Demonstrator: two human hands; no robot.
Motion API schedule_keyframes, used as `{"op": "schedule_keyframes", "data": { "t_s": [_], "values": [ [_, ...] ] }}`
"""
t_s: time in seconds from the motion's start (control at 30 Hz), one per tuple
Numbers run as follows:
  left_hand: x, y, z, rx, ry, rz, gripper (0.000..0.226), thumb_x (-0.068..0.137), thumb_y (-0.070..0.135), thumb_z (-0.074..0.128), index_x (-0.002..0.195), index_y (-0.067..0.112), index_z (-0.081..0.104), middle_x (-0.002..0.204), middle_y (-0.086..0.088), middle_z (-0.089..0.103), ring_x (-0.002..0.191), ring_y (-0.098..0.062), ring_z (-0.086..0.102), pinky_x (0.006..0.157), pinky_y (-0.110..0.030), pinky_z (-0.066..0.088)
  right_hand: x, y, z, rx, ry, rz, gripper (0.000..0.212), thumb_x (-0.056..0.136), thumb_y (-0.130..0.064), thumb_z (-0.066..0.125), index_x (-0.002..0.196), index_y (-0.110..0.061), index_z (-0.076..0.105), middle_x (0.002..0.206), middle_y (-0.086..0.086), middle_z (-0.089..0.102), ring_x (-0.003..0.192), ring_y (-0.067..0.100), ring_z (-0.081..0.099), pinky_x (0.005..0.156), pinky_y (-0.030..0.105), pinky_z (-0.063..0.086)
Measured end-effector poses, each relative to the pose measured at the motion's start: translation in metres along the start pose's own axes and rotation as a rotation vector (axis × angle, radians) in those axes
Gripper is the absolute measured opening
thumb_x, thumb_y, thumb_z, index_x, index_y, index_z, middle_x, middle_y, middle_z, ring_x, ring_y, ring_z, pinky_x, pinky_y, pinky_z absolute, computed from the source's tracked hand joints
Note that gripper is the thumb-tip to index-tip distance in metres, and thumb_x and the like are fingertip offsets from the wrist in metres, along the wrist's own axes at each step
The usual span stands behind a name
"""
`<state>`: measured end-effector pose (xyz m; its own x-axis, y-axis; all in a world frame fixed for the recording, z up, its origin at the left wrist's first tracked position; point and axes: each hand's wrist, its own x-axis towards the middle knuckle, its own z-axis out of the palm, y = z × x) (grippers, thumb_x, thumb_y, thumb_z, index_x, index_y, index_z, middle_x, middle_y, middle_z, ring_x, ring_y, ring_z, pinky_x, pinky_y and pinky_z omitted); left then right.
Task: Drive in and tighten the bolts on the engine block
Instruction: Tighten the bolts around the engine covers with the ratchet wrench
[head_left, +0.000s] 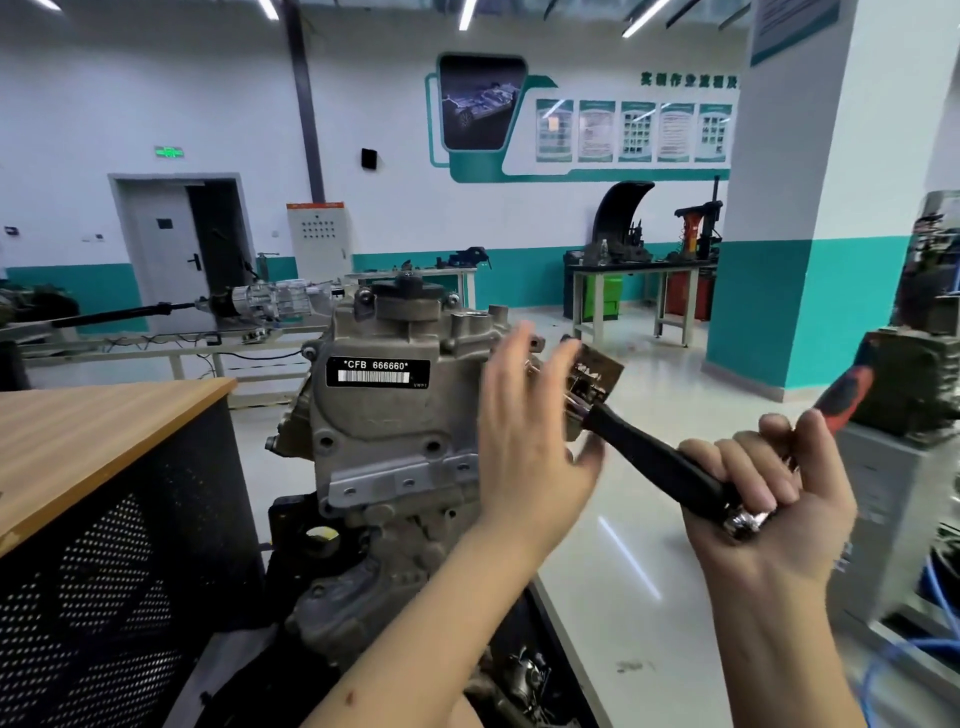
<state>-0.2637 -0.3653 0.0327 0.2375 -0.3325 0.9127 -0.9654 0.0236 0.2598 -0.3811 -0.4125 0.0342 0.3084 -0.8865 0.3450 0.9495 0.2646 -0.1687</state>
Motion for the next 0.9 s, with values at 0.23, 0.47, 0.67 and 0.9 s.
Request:
{"op": "schedule_keyframes", "data": {
  "t_s": [0.23, 0.47, 0.67, 0.9],
  "values": [
    [-0.01, -0.012, -0.014, -1.077, 0.189, -1.062, 0.008, 0.093, 0.013, 0.052, 0.099, 0.008, 0.055, 0.095, -0.009, 0.065, 0.073, -0.015, 0.069, 0.065, -0.021, 0.057, -0.006, -0.009, -0.032, -0.006, 0.035, 0.116, 0.026, 0.074, -0.029, 0.055, 0.052, -0.016, 0.055, 0.029, -0.007, 0.028, 0.024, 0.004, 0.027, 0.038, 0.014, 0.031],
    [-0.033, -0.007, 0.003, -1.187, 0.179, -1.286, 0.014, 0.094, 0.008, 0.049, 0.082, 0.004, 0.054, 0.063, -0.006, 0.07, 0.055, -0.016, 0.069, 0.05, -0.025, 0.056, -0.01, -0.012, -0.06, -0.074, 0.031, 0.225, 0.018, 0.058, -0.028, 0.067, 0.05, -0.015, 0.058, 0.027, -0.006, 0.028, 0.024, 0.003, 0.016, 0.036, 0.013, 0.032],
    [-0.055, -0.009, 0.019, -1.167, 0.179, -1.381, 0.015, 0.095, 0.011, 0.049, 0.083, 0.005, 0.054, 0.06, -0.005, 0.07, 0.053, -0.016, 0.068, 0.049, -0.026, 0.056, -0.012, -0.013, -0.082, -0.087, 0.101, 0.262, 0.018, 0.056, -0.028, 0.067, 0.049, -0.014, 0.058, 0.028, -0.007, 0.026, 0.021, 0.003, 0.021, 0.035, 0.014, 0.031],
    [-0.075, -0.018, 0.033, -1.158, 0.185, -1.417, 0.014, 0.095, 0.012, 0.048, 0.084, 0.006, 0.054, 0.06, -0.004, 0.07, 0.051, -0.014, 0.067, 0.041, -0.022, 0.051, -0.017, -0.009, -0.1, -0.096, 0.15, 0.281, 0.018, 0.057, -0.027, 0.067, 0.05, -0.014, 0.057, 0.027, -0.007, 0.025, 0.025, 0.006, 0.012, 0.035, 0.014, 0.031]
  ]
}}
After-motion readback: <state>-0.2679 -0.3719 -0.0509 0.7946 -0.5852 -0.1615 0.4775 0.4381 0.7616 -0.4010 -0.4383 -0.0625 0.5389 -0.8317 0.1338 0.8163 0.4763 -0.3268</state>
